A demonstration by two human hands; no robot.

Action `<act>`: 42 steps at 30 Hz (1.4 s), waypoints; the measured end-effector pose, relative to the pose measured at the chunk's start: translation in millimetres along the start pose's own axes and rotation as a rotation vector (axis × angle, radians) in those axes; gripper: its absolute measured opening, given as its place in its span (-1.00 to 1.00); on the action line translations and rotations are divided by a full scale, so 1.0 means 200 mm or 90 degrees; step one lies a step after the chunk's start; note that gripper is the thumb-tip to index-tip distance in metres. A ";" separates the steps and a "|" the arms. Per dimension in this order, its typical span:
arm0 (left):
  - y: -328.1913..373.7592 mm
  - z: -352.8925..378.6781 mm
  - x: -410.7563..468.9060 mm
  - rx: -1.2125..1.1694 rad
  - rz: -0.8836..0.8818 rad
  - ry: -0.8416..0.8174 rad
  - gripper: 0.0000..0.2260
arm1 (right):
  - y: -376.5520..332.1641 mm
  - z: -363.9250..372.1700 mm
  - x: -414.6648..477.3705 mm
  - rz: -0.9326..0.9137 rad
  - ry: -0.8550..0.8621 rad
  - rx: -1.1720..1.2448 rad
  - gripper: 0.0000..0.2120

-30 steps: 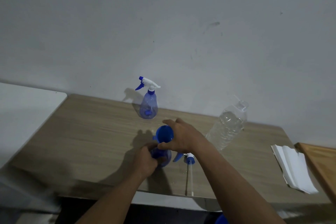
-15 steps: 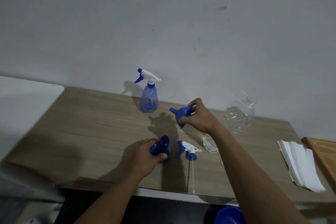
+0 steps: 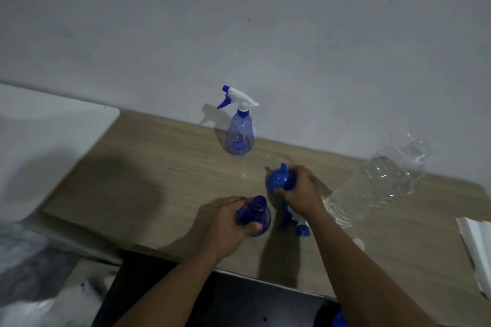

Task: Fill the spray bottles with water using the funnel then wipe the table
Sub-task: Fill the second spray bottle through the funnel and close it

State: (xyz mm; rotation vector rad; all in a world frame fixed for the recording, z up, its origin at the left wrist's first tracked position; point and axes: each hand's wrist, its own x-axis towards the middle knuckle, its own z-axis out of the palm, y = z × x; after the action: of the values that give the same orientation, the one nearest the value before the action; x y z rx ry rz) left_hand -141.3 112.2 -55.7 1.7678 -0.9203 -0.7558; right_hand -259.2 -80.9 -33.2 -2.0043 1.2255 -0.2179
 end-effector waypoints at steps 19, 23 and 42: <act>0.06 -0.02 -0.03 0.041 -0.037 -0.025 -0.59 | 0.03 -0.08 -0.31 0.013 -0.109 -0.461 -0.67; 0.08 -0.02 -0.04 0.034 -0.036 -0.029 -0.63 | -0.02 -0.13 -0.38 0.007 -0.049 -0.373 -0.67; 0.13 -0.05 -0.06 0.060 -0.084 -0.058 -0.64 | -0.72 -0.35 -0.62 -0.259 0.336 0.234 -0.72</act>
State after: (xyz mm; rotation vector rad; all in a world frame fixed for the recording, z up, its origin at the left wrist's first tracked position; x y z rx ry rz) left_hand -145.0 120.1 -27.0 1.9051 -0.9183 -0.8963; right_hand -260.7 19.4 142.3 -1.8984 0.9642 -1.1452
